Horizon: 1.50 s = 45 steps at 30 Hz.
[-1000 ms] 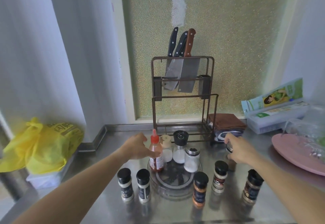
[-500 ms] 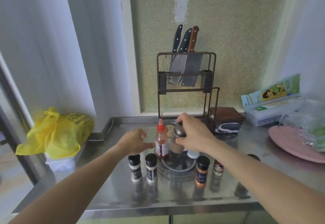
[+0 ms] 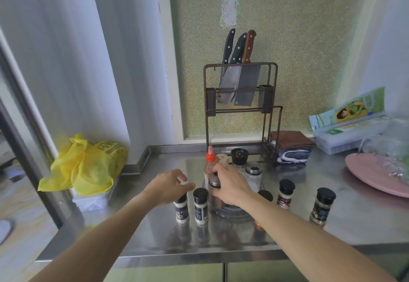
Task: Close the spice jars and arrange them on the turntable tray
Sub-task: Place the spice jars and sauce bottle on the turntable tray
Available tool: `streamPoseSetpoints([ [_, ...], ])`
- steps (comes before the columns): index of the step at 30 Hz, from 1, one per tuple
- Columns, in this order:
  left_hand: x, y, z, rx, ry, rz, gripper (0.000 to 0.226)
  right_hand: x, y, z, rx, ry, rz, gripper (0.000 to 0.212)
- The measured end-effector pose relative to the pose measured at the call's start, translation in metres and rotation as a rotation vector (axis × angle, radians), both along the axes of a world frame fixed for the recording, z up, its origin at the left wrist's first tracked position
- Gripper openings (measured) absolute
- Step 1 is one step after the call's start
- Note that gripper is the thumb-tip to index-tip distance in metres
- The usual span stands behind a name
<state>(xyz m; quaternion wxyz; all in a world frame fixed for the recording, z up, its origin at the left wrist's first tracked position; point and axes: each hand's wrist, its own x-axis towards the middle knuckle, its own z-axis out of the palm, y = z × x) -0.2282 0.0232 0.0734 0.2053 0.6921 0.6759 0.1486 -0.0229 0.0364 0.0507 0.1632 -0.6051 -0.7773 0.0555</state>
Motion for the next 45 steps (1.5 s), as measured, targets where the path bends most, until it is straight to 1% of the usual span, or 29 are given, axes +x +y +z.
streamPoseSetpoints([
  [3, -0.006, -0.002, 0.001, -0.046, 0.007, -0.048, 0.047, 0.0, -0.004, 0.002, 0.003, 0.012, 0.011, 0.062],
  [5, -0.01, -0.002, 0.0, -0.056, 0.059, -0.08, 0.051, -0.002, -0.009, 0.005, 0.092, 0.012, 0.03, 0.059],
  [7, -0.011, -0.001, -0.003, -0.041, 0.107, -0.109, 0.051, -0.006, -0.019, 0.011, 0.226, 0.01, 0.098, 0.043],
  [8, -0.012, -0.001, -0.004, -0.027, 0.119, -0.116, 0.05, -0.009, -0.025, 0.014, 0.258, 0.001, 0.148, 0.036],
  [10, -0.01, -0.001, -0.006, 0.006, 0.134, -0.123, 0.045, -0.017, -0.036, 0.017, 0.237, -0.017, 0.248, 0.029],
  [12, -0.007, -0.002, -0.006, 0.038, 0.142, -0.117, 0.042, -0.026, -0.041, 0.013, 0.19, -0.075, 0.289, 0.032],
  [14, -0.006, -0.002, -0.007, 0.058, 0.148, -0.11, 0.041, -0.032, -0.038, 0.005, 0.182, -0.175, 0.277, 0.034],
  [17, -0.004, -0.005, -0.009, 0.075, 0.174, -0.119, 0.04, -0.036, -0.037, -0.003, 0.096, -0.212, 0.257, 0.034],
  [19, -0.004, -0.007, -0.008, 0.073, 0.185, -0.121, 0.04, -0.035, -0.04, -0.002, 0.066, -0.19, 0.267, 0.036],
  [21, -0.004, -0.01, 0.004, 0.088, 0.179, -0.122, 0.039, -0.03, -0.042, 0.007, 0.056, -0.119, 0.27, 0.034],
  [24, 0.0, -0.01, 0.039, 0.162, 0.16, -0.159, 0.039, -0.011, -0.042, 0.038, 0.039, 0.041, 0.256, 0.034],
  [26, 0.01, -0.007, 0.067, 0.226, 0.143, -0.181, 0.038, 0.008, -0.04, 0.065, 0.056, 0.094, 0.228, 0.036],
  [29, 0.037, 0.001, 0.103, 0.341, 0.101, -0.234, 0.035, 0.039, -0.032, 0.103, 0.109, 0.123, 0.12, 0.038],
  [32, 0.075, 0.015, 0.12, 0.42, 0.165, -0.324, 0.027, 0.063, -0.016, 0.117, 0.153, 0.092, 0.032, 0.04],
  [35, 0.11, 0.034, 0.116, 0.423, 0.275, -0.378, 0.026, 0.075, 0.001, 0.111, 0.096, 0.054, 0.001, 0.041],
  [39, 0.138, 0.063, 0.092, 0.394, 0.367, -0.413, 0.025, 0.083, 0.021, 0.095, 0.032, 0.017, 0.002, 0.04],
  [43, 0.145, 0.083, 0.066, 0.323, 0.408, -0.399, 0.017, 0.088, 0.039, 0.076, -0.023, -0.004, 0.042, 0.039],
  [45, 0.145, 0.088, 0.053, 0.283, 0.422, -0.385, 0.023, 0.087, 0.045, 0.067, -0.024, -0.029, 0.066, 0.037],
])
